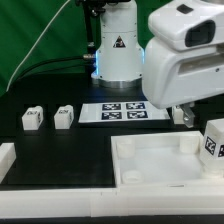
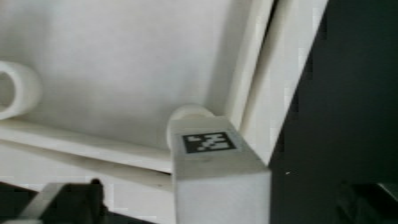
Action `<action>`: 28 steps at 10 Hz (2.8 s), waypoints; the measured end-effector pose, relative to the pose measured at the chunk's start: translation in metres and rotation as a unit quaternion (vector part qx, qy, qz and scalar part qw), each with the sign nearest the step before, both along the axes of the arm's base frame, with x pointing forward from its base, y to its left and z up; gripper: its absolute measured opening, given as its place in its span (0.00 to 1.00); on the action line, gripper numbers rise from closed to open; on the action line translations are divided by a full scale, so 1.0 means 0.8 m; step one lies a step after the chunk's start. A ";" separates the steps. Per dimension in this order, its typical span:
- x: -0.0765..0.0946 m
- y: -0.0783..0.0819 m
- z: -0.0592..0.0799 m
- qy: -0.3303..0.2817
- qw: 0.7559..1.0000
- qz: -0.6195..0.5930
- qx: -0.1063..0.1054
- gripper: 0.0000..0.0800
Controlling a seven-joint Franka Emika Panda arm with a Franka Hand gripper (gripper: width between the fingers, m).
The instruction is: Assemble one leg
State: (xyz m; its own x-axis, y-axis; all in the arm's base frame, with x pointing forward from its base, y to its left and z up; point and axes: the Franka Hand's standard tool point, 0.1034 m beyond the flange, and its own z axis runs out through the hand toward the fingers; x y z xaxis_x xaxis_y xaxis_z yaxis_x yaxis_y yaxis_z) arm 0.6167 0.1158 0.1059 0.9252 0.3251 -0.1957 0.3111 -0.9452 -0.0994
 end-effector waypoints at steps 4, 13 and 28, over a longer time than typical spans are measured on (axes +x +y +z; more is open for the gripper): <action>0.006 0.001 -0.018 0.001 1.000 -0.001 0.001 0.81; 0.011 -0.011 -0.017 0.000 1.000 0.015 0.006 0.36; 0.008 0.007 -0.017 0.043 0.758 -0.640 -0.120 0.52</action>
Offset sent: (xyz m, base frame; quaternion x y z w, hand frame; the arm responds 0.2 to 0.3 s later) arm 0.0156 0.0015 -0.0049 -0.0060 0.0048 -0.0038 1.0000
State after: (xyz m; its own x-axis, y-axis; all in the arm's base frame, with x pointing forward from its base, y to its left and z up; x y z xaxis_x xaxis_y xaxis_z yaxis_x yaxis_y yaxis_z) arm 0.6233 0.1213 0.0922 0.4326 -0.8825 -0.1847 -0.8738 -0.4608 0.1552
